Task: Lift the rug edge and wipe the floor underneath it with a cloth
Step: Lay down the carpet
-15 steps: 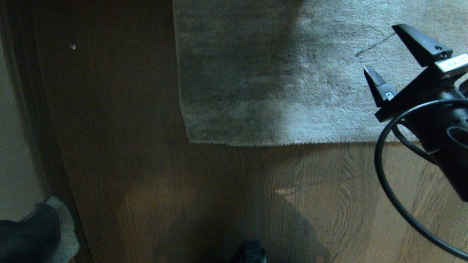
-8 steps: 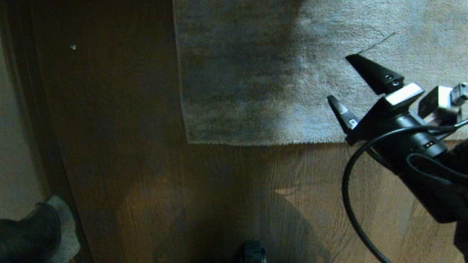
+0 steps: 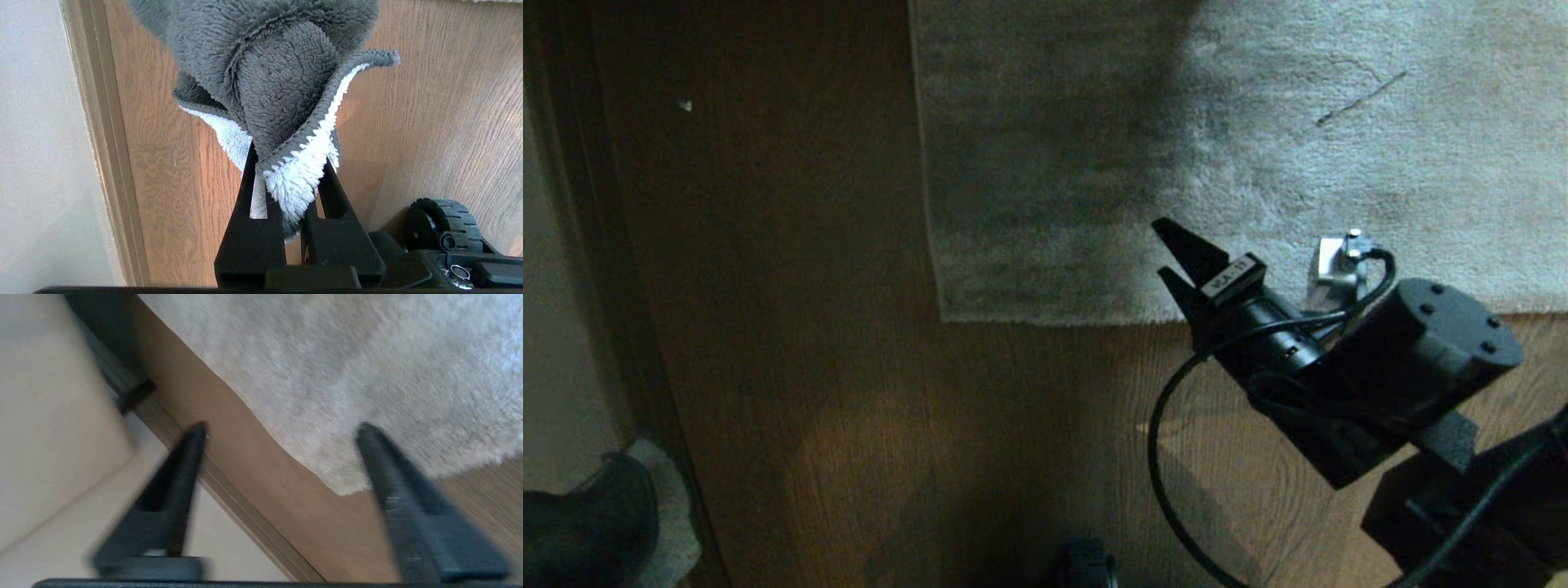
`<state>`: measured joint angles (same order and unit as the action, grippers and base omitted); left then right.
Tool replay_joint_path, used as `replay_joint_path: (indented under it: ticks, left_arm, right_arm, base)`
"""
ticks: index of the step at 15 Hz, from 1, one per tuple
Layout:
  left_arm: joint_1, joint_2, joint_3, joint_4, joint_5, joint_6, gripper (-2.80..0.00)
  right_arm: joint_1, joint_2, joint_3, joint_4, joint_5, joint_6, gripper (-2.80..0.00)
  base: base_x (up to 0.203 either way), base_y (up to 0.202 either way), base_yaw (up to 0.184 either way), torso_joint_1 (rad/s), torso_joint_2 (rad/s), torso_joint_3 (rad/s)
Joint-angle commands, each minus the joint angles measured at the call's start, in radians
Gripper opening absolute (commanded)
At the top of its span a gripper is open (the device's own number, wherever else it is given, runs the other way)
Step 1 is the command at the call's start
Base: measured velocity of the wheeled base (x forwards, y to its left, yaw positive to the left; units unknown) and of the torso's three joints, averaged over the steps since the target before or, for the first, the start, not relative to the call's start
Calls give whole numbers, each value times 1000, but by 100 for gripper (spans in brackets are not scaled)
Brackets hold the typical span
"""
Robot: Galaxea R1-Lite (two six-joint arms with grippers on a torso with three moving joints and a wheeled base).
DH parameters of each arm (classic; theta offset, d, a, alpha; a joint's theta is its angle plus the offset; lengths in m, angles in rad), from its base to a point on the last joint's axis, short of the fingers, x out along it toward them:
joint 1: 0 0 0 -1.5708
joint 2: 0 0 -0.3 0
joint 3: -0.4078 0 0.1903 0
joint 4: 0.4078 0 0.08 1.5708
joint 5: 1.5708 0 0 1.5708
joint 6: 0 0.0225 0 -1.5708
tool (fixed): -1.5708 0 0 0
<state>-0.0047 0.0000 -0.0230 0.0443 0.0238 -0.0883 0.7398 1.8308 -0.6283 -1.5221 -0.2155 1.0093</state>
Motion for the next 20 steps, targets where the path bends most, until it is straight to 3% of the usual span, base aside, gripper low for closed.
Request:
replay_joint_path:
  ticks: [1, 10, 20]
  left_arm:
    - [0, 0, 0, 0, 0, -1, -280]
    - [0, 0, 0, 0, -1, -1, -280]
    - [0, 0, 0, 0, 1, -1, -280]
  right_arm:
    - [1, 69, -13, -48, 1, 1, -280]
    - [17, 203, -25, -47, -4, -6, -280]
    - [-16, 405, -229, -48, -145, -30, -280]
  base:
    - [0, 0, 0, 0, 0, 0]
    - [0, 0, 0, 0, 0, 0]
    - [0, 0, 0, 0, 0, 0]
